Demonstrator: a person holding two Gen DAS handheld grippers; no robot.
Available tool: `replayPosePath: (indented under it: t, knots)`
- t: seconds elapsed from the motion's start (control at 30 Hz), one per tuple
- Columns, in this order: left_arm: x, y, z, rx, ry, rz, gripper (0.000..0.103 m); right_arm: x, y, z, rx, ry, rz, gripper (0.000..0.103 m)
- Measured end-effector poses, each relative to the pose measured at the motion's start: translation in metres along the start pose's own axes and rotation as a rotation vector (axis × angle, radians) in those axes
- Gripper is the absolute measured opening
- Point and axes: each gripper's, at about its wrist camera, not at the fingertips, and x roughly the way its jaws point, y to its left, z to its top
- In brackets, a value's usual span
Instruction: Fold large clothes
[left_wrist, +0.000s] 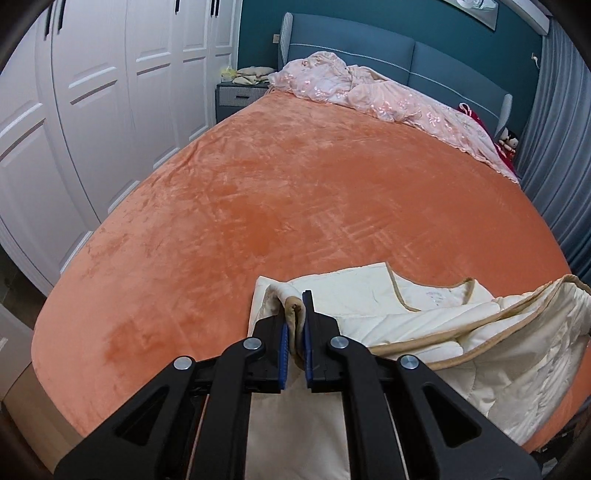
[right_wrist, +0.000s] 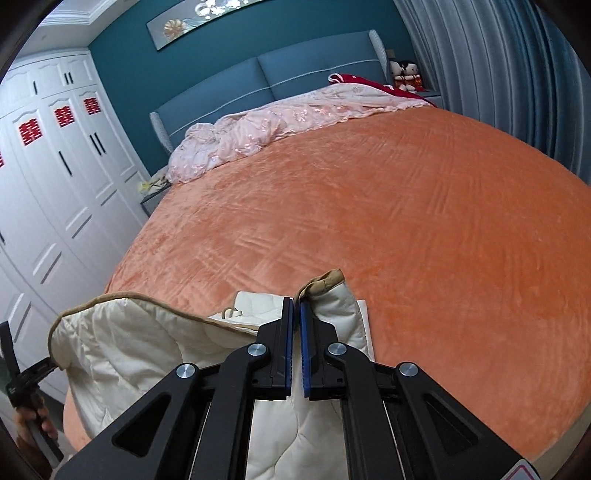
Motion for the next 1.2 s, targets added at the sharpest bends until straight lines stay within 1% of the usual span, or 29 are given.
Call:
replayPosePath:
  t: [0.17,0.3,0.37,0.47,0.67,0.73,0.8,0.83,0.87,0.9,0.93,0.97,1.0,1.03,1.07,1.13,1.2]
  knots:
    - [0.046,-0.007,0.008,-0.003,0.056,0.038,0.007,0.046,-0.002,0.005,0.027,0.036,-0.036,0.003]
    - [0.079,-0.008,0.003,-0.004,0.108,0.062,0.008,0.08,-0.005,0.004,0.035,0.079,-0.064,0.003]
    - [0.092,-0.008,0.0,-0.005,0.127,0.07,0.009,0.091,-0.006,0.002,0.025,0.094,-0.082,0.003]
    - [0.105,-0.01,-0.003,0.001,0.143,0.079,0.009,0.105,-0.006,-0.003,0.012,0.113,-0.104,0.003]
    - [0.122,-0.012,-0.006,-0.002,0.164,0.095,0.011,0.126,-0.011,-0.012,0.018,0.14,-0.118,0.004]
    - [0.124,-0.012,-0.006,-0.008,0.168,0.097,0.011,0.128,-0.012,-0.013,0.019,0.14,-0.118,0.01]
    - [0.119,-0.011,-0.004,-0.022,0.16,0.085,0.011,0.123,-0.012,-0.009,0.03,0.116,-0.105,0.013]
    - [0.112,-0.009,-0.002,-0.036,0.146,0.067,0.014,0.117,-0.013,-0.006,0.044,0.096,-0.082,0.016]
    - [0.105,-0.006,0.001,-0.051,0.128,0.043,0.021,0.109,-0.015,-0.002,0.058,0.07,-0.057,0.021]
    - [0.096,-0.003,0.005,-0.072,0.102,0.008,0.028,0.1,-0.017,0.002,0.072,0.037,-0.038,0.032]
    - [0.085,0.0,0.009,-0.089,0.062,-0.005,0.053,0.089,-0.019,0.006,0.082,0.003,-0.023,0.044]
    - [0.07,0.004,0.013,-0.099,-0.001,0.013,0.08,0.079,-0.021,0.008,0.088,-0.027,-0.013,0.048]
    - [0.057,0.007,0.016,-0.106,-0.067,0.016,0.086,0.072,-0.022,0.011,0.091,-0.043,-0.007,0.05]
    - [0.047,0.01,0.02,-0.108,-0.107,0.001,0.09,0.068,-0.023,0.013,0.091,-0.044,0.001,0.052]
    - [0.044,0.012,0.024,-0.108,-0.106,-0.017,0.091,0.066,-0.024,0.014,0.089,-0.033,0.011,0.053]
    - [0.051,0.016,0.031,-0.109,-0.036,-0.05,0.091,0.07,-0.024,0.012,0.07,0.009,0.006,0.058]
    - [0.065,0.019,0.032,-0.11,0.037,-0.084,0.091,0.077,-0.023,0.009,0.044,0.051,-0.007,0.06]
